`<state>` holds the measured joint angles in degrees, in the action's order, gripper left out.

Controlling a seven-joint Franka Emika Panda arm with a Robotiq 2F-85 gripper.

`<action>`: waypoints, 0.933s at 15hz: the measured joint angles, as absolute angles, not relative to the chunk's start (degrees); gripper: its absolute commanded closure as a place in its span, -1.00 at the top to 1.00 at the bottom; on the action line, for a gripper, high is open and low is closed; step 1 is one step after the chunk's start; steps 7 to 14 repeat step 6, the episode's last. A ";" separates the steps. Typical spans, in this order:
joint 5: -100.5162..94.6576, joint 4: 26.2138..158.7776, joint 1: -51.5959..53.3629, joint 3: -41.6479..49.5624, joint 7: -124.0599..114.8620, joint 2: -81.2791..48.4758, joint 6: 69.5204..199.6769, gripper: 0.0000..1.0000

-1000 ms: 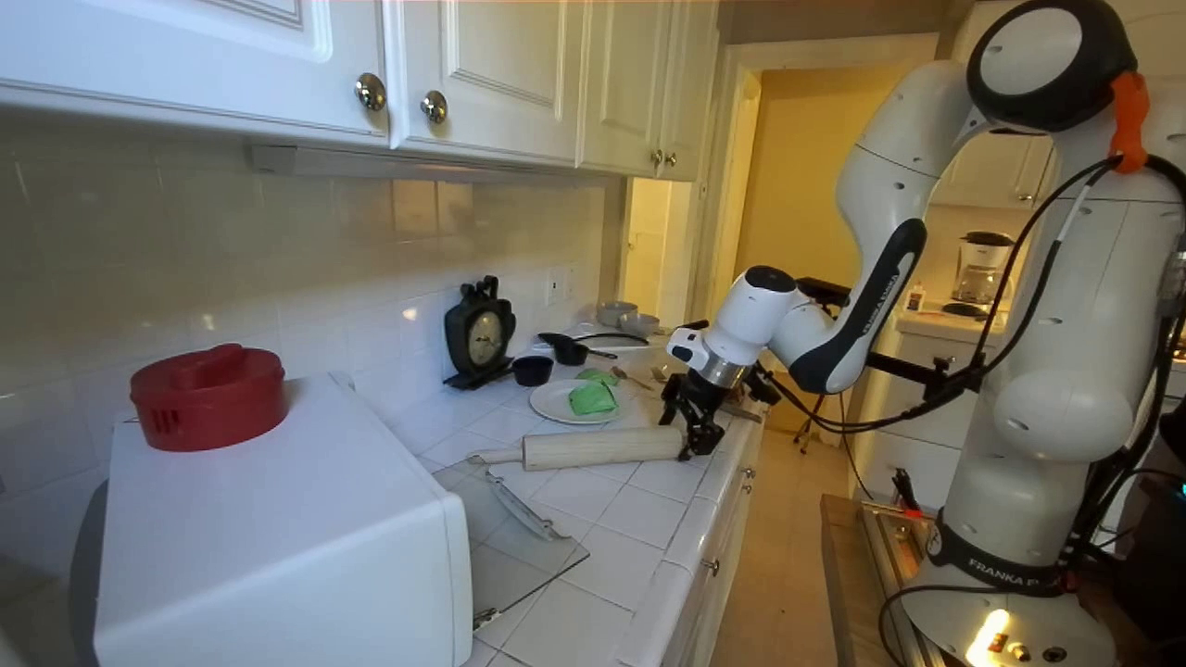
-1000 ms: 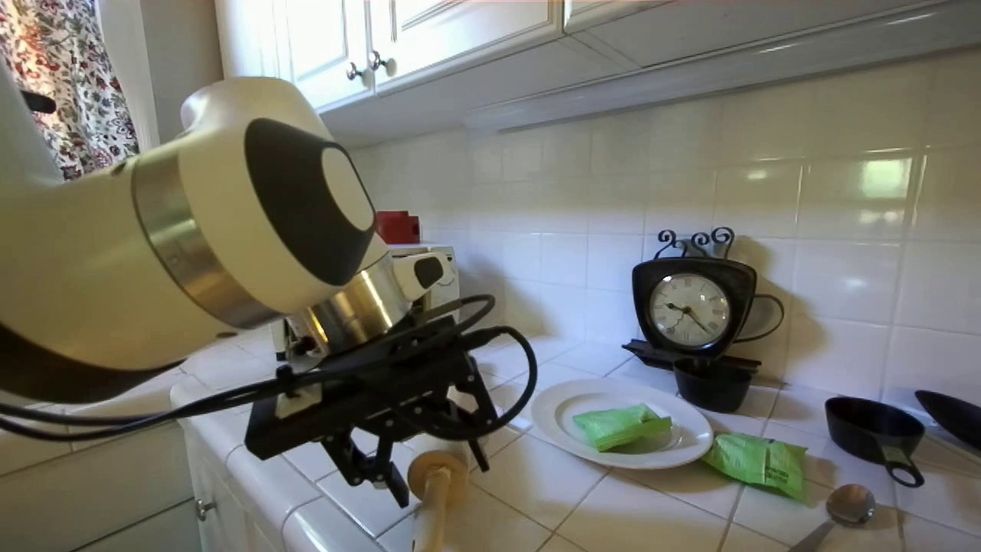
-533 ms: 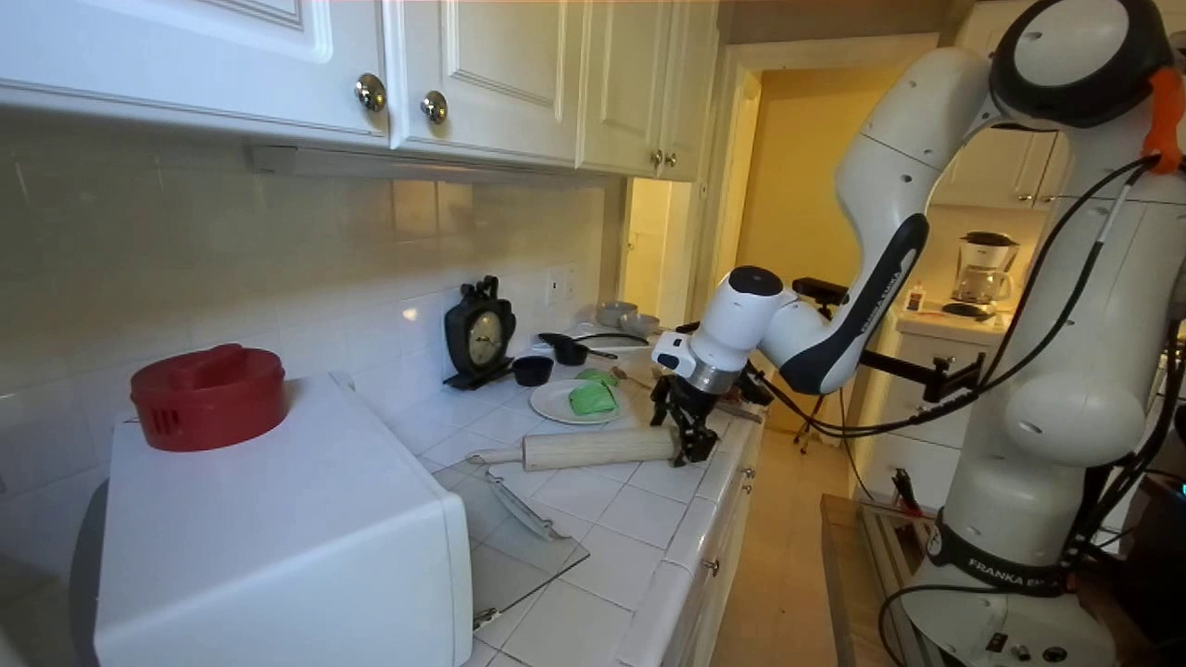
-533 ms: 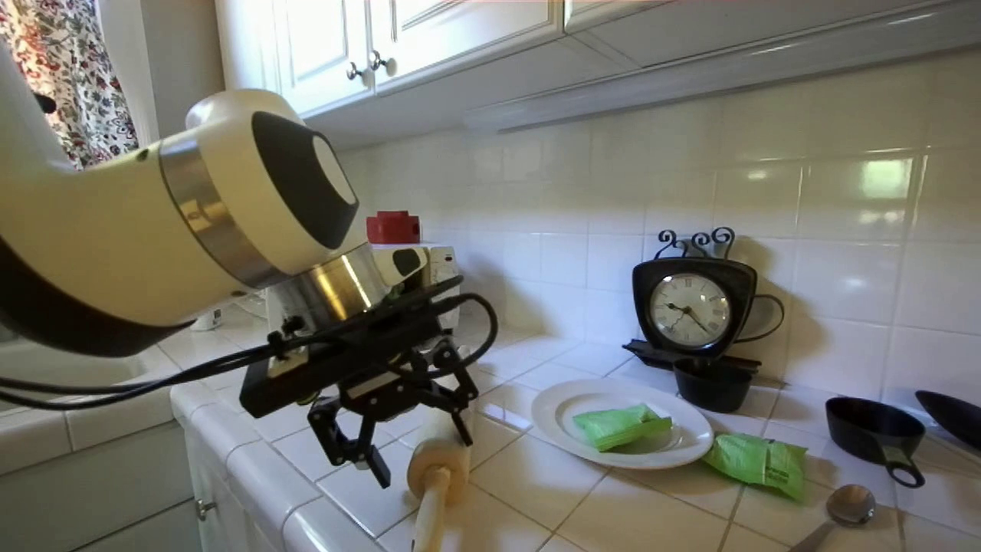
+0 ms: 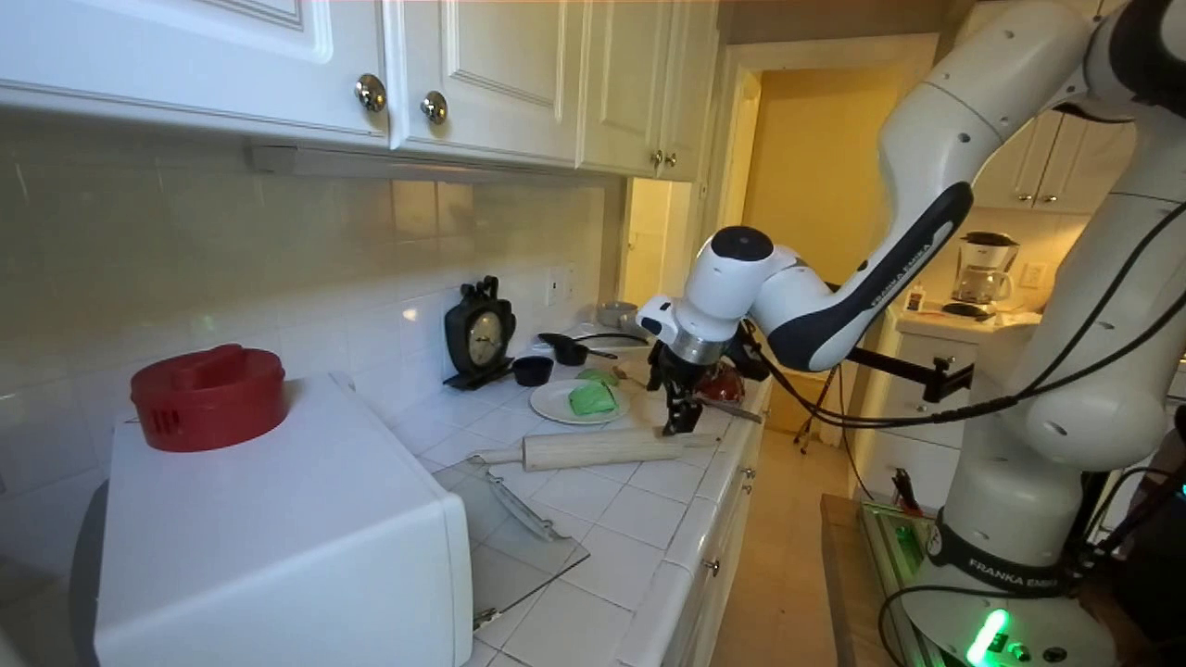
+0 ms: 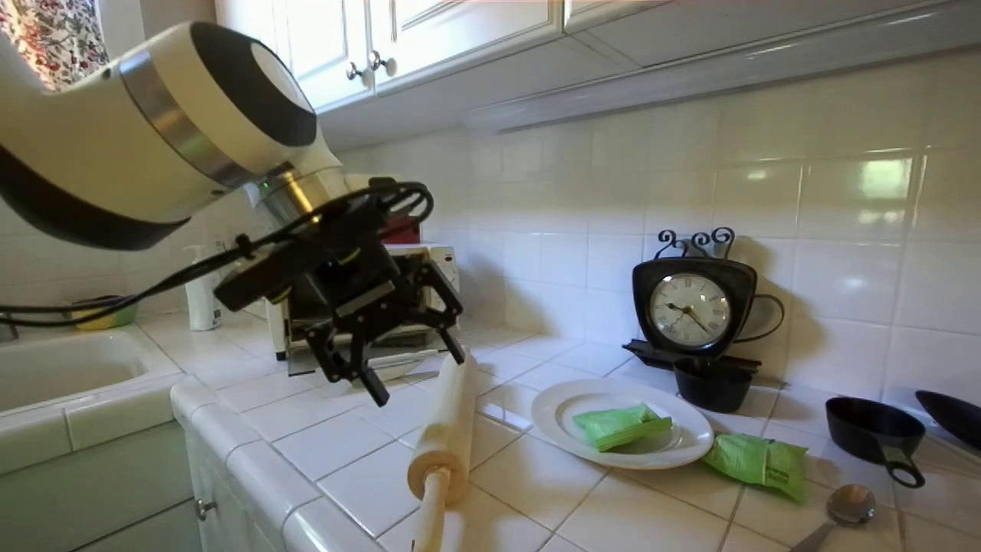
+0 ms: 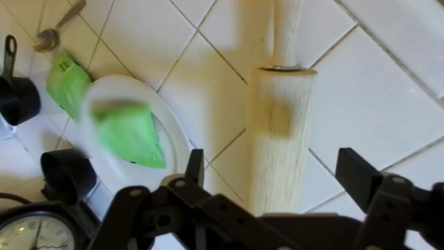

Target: Move the rolling pin to the right

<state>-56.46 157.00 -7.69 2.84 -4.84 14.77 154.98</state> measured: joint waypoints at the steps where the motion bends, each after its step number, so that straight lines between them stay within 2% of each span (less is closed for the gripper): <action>1: -53.91 156.99 -6.56 2.36 -4.82 17.12 152.73 1.00; 4: -47.94 157.06 -3.71 0.95 -4.43 23.48 147.32 1.00; 14: -47.97 157.29 -3.95 0.87 -4.43 23.46 147.33 1.00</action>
